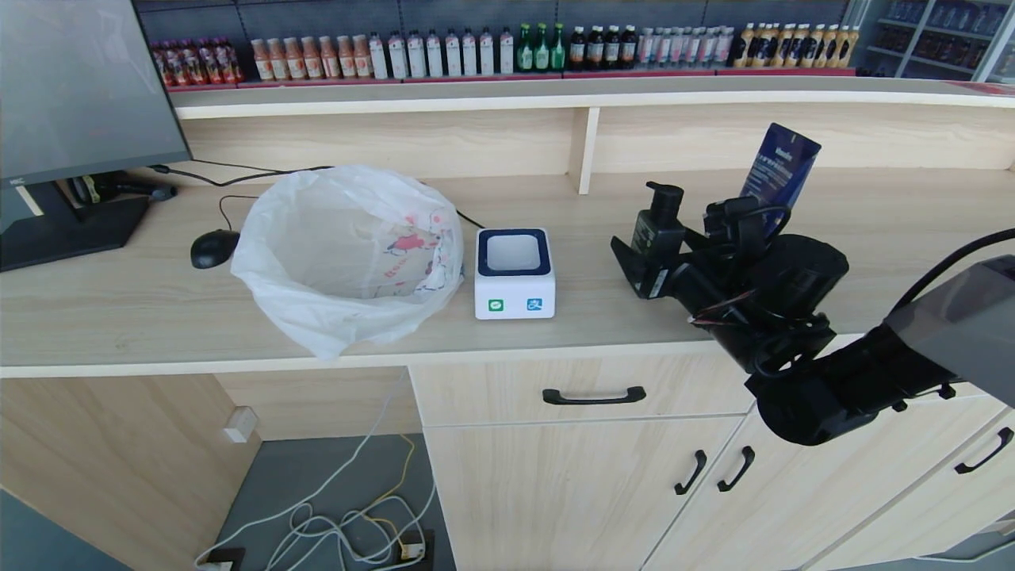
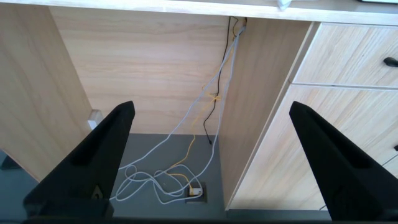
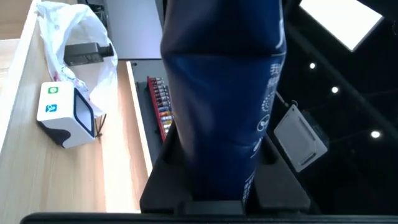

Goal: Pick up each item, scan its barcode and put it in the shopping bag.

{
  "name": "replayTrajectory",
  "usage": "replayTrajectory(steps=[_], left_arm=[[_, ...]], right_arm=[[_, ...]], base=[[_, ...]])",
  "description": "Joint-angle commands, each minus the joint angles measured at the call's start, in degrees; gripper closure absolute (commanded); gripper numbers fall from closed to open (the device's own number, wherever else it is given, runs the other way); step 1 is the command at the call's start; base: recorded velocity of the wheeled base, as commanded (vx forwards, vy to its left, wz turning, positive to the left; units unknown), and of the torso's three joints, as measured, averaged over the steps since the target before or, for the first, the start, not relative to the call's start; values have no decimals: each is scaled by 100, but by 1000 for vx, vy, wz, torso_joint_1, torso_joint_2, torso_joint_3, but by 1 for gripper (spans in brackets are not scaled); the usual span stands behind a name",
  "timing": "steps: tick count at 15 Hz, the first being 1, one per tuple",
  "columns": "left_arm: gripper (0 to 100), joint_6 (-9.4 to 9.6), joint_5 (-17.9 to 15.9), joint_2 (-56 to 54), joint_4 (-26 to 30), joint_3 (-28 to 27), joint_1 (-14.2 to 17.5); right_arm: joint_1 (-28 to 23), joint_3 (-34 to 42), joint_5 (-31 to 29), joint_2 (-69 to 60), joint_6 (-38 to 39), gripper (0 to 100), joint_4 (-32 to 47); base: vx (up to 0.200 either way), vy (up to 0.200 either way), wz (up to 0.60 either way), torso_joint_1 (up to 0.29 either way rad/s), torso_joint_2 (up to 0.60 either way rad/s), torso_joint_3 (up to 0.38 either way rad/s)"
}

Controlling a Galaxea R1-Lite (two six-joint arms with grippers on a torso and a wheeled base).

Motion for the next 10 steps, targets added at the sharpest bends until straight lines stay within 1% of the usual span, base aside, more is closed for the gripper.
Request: replayTrajectory(steps=[1, 2, 3, 10], left_arm=[[0, -3, 1, -2, 0, -1, 0], [0, 6, 1, -2, 0, -1, 0], [0, -3, 1, -2, 0, -1, 0], [0, -3, 1, -2, 0, -1, 0]], right_arm=[[1, -17, -22, 7, -7, 0, -2], [1, -26, -39, 16, -7, 0, -2], [1, -26, -39, 16, -7, 100, -2], [1, -8, -48, 51, 2, 100, -2]], base=[[0, 0, 0, 0, 0, 0], [0, 0, 0, 0, 0, 0], [0, 0, 0, 0, 0, 0], [0, 0, 0, 0, 0, 0]])
